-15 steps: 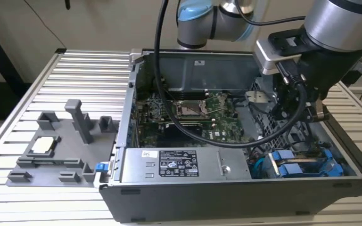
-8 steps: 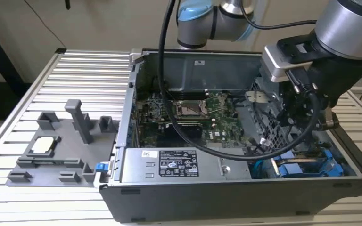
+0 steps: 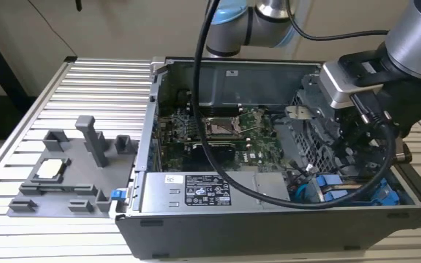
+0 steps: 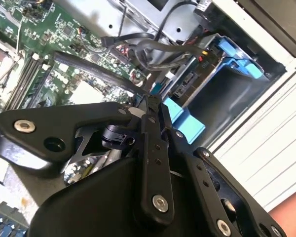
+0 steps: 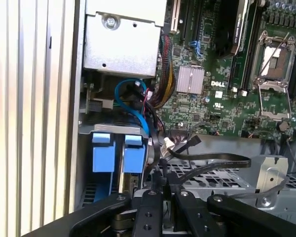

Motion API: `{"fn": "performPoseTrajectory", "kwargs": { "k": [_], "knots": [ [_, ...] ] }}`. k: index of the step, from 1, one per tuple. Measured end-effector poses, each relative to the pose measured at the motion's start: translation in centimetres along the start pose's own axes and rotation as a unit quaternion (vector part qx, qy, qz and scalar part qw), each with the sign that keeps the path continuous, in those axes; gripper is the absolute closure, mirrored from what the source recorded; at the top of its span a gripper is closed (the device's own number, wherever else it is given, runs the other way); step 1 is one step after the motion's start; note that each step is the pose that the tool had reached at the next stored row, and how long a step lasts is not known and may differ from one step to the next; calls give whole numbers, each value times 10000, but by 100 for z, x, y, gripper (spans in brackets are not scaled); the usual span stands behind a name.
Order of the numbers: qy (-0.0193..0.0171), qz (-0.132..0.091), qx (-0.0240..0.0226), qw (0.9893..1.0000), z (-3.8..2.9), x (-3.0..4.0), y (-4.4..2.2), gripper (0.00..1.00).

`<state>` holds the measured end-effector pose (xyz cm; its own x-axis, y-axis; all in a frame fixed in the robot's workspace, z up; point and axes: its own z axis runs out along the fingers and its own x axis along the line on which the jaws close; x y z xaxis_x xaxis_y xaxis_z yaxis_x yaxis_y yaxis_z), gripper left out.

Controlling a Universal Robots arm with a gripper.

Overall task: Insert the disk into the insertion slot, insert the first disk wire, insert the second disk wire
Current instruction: 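Insert the second disk wire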

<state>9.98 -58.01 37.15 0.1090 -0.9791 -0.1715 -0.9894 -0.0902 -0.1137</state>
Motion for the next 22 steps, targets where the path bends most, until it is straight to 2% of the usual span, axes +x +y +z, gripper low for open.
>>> {"fn": "performPoseTrajectory", "kwargs": {
  "k": [5, 8, 11, 12, 16, 18, 21, 22],
  "knots": [
    [0, 0, 0, 10000, 5, 115, -45, 84],
    [4, 0, 0, 10000, 19, 159, -102, 84],
    [35, -2, -8, 10000, 48, 178, -208, 84],
    [53, -4, -11, 10000, 56, 181, -223, 84],
    [122, 36, -16, 9999, 85, 187, -223, 84],
    [139, 88, -28, 9999, 99, 189, -222, 84],
    [161, 302, -15, 9994, 132, 194, -218, 84],
    [165, 336, -27, 9993, 140, 194, -218, 84]
  ]
}}
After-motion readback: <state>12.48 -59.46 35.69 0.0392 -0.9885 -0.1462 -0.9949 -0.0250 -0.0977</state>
